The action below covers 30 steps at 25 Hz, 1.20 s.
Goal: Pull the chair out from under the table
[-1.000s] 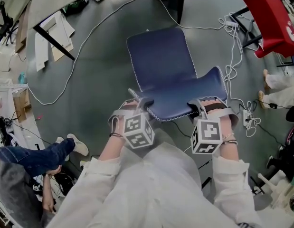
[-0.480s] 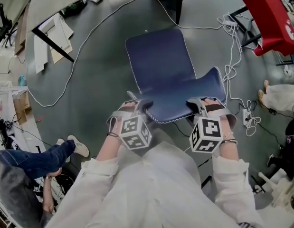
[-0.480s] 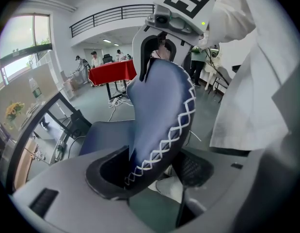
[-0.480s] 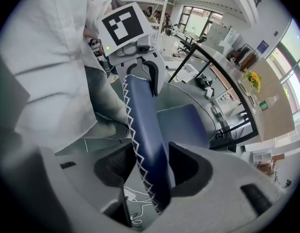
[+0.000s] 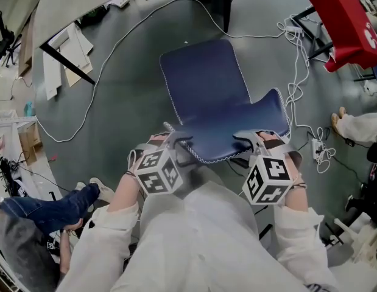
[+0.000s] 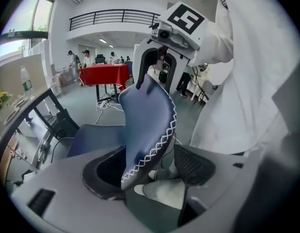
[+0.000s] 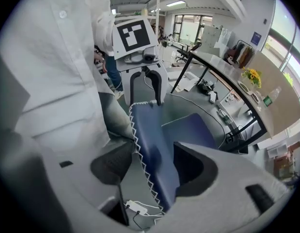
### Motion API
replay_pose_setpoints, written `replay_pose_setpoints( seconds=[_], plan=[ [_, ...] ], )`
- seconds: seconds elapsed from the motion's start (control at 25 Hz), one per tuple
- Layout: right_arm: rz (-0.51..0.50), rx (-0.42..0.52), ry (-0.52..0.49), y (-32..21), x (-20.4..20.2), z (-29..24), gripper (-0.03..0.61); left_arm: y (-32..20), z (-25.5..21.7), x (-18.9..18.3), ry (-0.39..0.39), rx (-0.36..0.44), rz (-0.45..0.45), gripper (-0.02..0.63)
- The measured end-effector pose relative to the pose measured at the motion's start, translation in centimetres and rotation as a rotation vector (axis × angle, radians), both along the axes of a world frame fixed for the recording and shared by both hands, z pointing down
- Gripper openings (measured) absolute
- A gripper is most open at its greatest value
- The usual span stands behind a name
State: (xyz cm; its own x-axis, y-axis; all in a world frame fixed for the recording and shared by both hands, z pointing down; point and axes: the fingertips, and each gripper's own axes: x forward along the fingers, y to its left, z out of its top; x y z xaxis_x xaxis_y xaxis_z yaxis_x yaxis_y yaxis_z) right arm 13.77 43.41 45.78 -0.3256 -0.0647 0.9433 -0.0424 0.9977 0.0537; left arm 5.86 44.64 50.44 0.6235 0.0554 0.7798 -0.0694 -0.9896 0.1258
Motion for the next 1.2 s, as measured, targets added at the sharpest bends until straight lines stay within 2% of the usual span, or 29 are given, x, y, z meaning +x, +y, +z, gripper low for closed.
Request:
replay_pose_setpoints(
  seconds=[0.12, 0.24, 0.4, 0.6, 0.68, 0.84, 0.92, 1.08, 1.2],
  plan=[
    [0.024, -0.025, -0.052, -0.3, -0.5, -0.7, 0.232, -0.1, -1.7, -0.7, 0.035, -0.021, -0.012, 0.302],
    [0.058, -0.068, -0.108, -0.3, -0.5, -1.4, 0.233, 0.0, -3.7, -1.3, 0.11, -0.063, -0.054, 0.302],
    [0.147, -0.143, -0.309, -0.8, -1.7, -4.5, 0.232, -0.9, -7.0, -1.6, 0.216, -0.108, -0.127, 0.302],
    [0.218, -0.119, -0.51, -3.4, -2.1, -8.7, 0.232, -5.0, -13.9, 0.3, 0.512, -0.139, -0.292, 0.301],
    [0.229, -0.099, -0.558, -4.2, -1.9, -10.3, 0.232, -7.0, -16.3, 1.0, 0.586, -0.137, -0.348, 0.301],
    [0.328, -0.026, -0.643, -6.1, -1.7, -13.0, 0.22, -9.5, -18.1, 1.8, 0.617, -0.075, -0.395, 0.301],
    [0.405, 0.032, -0.658, -7.6, -1.4, -13.8, 0.176, -10.6, -18.4, 2.2, 0.607, -0.037, -0.418, 0.301],
    [0.523, 0.163, -0.619, -10.3, -0.3, -14.2, 0.112, -11.3, -18.0, 3.2, 0.601, -0.05, -0.409, 0.301],
    [0.537, 0.2, -0.577, -11.0, 0.0, -14.1, 0.1, -11.8, -18.3, 3.9, 0.589, -0.053, -0.406, 0.299]
  ],
)
